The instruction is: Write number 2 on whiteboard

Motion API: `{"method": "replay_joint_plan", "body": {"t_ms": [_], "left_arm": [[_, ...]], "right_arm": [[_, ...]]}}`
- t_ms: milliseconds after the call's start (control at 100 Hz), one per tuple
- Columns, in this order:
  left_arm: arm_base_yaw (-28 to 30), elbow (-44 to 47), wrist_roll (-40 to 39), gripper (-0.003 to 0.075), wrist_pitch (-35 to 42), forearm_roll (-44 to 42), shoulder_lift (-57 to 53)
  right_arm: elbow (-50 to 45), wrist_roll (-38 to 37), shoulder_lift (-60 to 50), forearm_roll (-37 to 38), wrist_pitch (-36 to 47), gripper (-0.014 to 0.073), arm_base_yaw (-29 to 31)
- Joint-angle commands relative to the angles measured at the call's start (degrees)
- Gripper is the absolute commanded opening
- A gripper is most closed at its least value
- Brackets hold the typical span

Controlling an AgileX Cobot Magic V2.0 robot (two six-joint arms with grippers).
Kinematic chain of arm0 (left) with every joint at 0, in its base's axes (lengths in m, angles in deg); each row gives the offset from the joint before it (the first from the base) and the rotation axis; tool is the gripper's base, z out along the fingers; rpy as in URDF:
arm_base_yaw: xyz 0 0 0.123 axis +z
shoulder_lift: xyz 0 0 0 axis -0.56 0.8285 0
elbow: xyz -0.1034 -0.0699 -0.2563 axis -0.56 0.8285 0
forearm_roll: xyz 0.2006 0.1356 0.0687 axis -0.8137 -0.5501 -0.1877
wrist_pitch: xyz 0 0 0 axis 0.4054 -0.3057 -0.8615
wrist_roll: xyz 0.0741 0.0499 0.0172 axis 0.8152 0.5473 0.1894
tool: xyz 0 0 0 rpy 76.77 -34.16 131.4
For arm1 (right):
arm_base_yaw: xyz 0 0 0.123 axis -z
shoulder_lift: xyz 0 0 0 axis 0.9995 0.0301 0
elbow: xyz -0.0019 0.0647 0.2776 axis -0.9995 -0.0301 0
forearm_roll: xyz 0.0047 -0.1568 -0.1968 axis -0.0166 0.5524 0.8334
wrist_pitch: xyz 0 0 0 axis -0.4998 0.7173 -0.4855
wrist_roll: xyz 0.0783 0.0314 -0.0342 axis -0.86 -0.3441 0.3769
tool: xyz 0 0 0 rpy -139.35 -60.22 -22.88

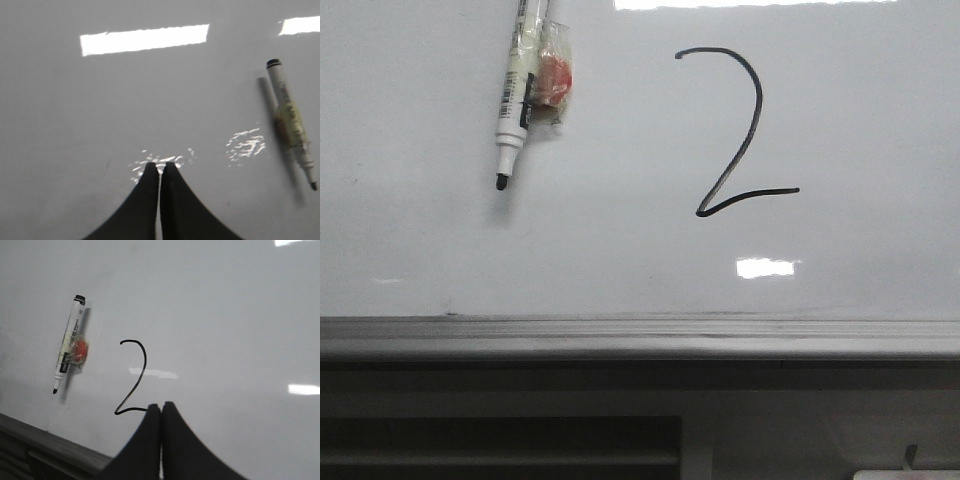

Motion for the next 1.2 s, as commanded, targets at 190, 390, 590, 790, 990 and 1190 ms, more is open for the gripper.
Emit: {"method": "replay_joint_plan", "body": {"t_ms": [190,390,590,790,990,1190], "left_arm": [[15.3,2.1,-8.8,-0.002,-1.8,-5.9,-7.4],[20.4,4.7,-8.9,-0.002,-4.3,-6.0,-11.8],[20.6,4.8,-8.9,-0.002,-6.2,-8.9,-11.8],[20.6,4.7,-8.9,-0.002,-7.3,-8.7,-11.6],[20.6,4.7,-8.9,-0.002,-7.3,-8.7,-11.6],[20.6,4.7,-8.9,-0.002,-7.3,-8.7,-11.6]], "right_arm": [[1.5,0.8,-0.7,-1.2,2.8,-0.0066,0.4],[1.5,0.8,-0.7,-1.2,2.8,-0.0066,0.4],[1.5,0.8,-0.7,-1.2,2.8,-0.0066,0.4],[1.5,0.8,-0.7,-1.2,2.8,-0.0066,0.4],[1.5,0.8,-0.7,-1.2,2.8,-0.0066,0.4],[1.5,0.8,-0.7,-1.2,2.8,-0.0066,0.4]]}}
